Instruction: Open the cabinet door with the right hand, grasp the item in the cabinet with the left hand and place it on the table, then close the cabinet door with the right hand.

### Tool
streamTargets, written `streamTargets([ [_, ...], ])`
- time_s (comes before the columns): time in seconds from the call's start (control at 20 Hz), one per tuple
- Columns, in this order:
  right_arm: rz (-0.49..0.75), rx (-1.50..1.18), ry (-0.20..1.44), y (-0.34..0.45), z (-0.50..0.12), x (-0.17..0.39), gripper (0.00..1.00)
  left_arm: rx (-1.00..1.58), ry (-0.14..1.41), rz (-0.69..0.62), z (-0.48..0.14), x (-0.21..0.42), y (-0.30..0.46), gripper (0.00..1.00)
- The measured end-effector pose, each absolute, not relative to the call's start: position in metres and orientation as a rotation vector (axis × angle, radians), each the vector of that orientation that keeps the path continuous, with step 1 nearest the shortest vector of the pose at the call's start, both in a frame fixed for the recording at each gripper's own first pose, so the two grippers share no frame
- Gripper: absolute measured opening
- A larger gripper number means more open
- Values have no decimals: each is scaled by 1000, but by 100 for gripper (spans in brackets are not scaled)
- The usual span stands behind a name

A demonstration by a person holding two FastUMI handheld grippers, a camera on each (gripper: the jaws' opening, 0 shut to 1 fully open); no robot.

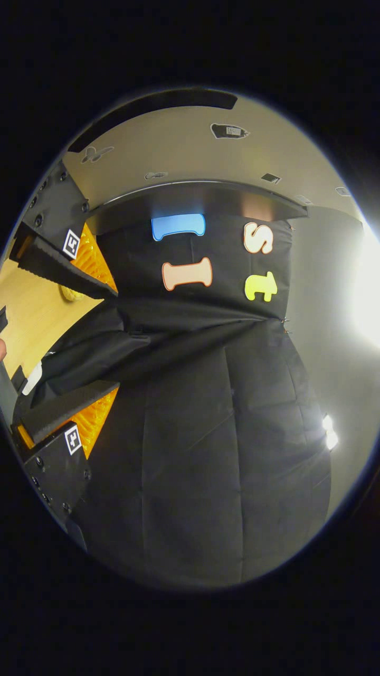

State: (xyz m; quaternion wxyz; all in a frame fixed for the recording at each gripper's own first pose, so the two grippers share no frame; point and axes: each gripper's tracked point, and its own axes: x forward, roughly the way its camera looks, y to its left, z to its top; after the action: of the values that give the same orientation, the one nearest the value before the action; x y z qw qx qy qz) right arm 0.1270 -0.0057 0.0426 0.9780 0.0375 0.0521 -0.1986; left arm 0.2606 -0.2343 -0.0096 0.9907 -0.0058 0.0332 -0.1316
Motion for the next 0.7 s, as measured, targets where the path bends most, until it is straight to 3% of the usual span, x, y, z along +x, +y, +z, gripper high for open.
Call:
streamTargets([
  [0.05,-397,80,106,-5,42,128,98,-12,58,-263,-10,262,-233,75],
  [0.15,-394,84,111,-8,41,129,98,-24,55,-274,-9,263,-233,53],
  [0.7,-307,88,106,-15,45,131,98,-70,9,-247,2,259,-227,50],
])
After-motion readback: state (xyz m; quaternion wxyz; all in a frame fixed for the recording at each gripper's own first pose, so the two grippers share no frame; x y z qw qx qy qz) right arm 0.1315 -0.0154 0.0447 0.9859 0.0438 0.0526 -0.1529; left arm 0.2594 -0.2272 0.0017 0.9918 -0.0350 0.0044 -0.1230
